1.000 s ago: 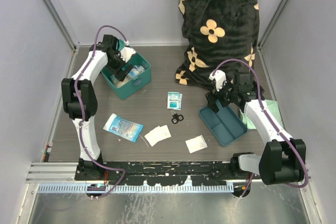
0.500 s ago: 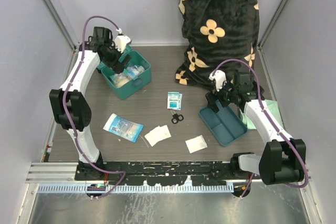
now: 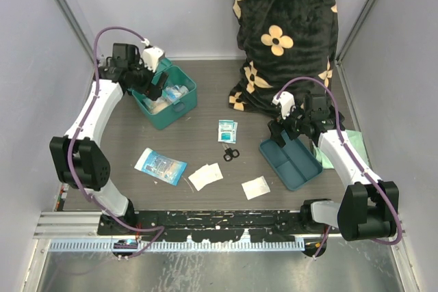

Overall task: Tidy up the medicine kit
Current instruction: Pick up the medical item at the center of the board.

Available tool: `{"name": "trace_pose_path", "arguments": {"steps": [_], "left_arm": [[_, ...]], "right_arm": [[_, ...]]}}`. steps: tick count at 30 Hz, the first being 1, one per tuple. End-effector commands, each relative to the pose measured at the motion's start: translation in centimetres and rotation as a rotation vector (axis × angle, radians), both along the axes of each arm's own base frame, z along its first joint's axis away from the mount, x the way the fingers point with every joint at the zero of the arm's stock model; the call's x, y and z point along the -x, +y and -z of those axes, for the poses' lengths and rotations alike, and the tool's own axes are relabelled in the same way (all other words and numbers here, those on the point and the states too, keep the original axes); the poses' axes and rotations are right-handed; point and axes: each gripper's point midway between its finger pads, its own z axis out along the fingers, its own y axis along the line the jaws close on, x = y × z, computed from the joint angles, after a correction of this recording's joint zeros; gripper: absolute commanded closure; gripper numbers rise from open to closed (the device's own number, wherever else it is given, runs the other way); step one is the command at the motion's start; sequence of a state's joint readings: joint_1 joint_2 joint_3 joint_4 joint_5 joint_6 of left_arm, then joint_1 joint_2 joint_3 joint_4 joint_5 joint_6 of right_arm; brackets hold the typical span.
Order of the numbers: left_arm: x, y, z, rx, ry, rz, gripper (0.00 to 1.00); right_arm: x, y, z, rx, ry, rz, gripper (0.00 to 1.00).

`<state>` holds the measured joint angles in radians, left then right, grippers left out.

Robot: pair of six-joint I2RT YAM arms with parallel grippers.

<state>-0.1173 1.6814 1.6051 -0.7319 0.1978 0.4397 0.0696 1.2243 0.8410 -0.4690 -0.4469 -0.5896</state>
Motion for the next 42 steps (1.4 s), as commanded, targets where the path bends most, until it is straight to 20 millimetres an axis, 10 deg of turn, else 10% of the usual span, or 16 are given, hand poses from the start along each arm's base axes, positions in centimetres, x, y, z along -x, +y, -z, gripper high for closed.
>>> {"name": "trace_pose_path", "arguments": {"steps": [1, 11, 18, 25, 30, 42], "left_arm": [[0.4, -0.8, -3.8, 0.091, -0.118, -0.013, 0.02], [5.0, -0.9, -2.5, 0.116, -0.119, 0.014, 0.02], [12.0, -1.9, -0.6, 0.069, -0.067, 0.266, 0.02], [18.8, -2.4, 4.0, 0.004, 0.083, 0.568, 0.01], [22.5, -1.5, 8.3, -0.103, 0.215, 0.770, 0.02], [22.2, -1.6, 14.9, -0.365, 0.206, 1.064, 0.02]], "right_arm": [[-0.6, 0.2, -0.8, -0.013, -0.029, -0.010, 0.00], [-0.9, 1.5, -2.9, -0.095, -0.053, -0.023, 0.00], [-2.1, 2.1, -6.5, -0.152, -0.121, 0.000, 0.00], [-3.4, 3.5, -11.0, -0.262, -0.238, -0.018, 0.00], [-3.3, 4.1, -10.0, -0.288, -0.197, -0.038, 0.00], [-1.4, 4.6, -7.0, -0.293, -0.147, -0.094, 0.00]]}}
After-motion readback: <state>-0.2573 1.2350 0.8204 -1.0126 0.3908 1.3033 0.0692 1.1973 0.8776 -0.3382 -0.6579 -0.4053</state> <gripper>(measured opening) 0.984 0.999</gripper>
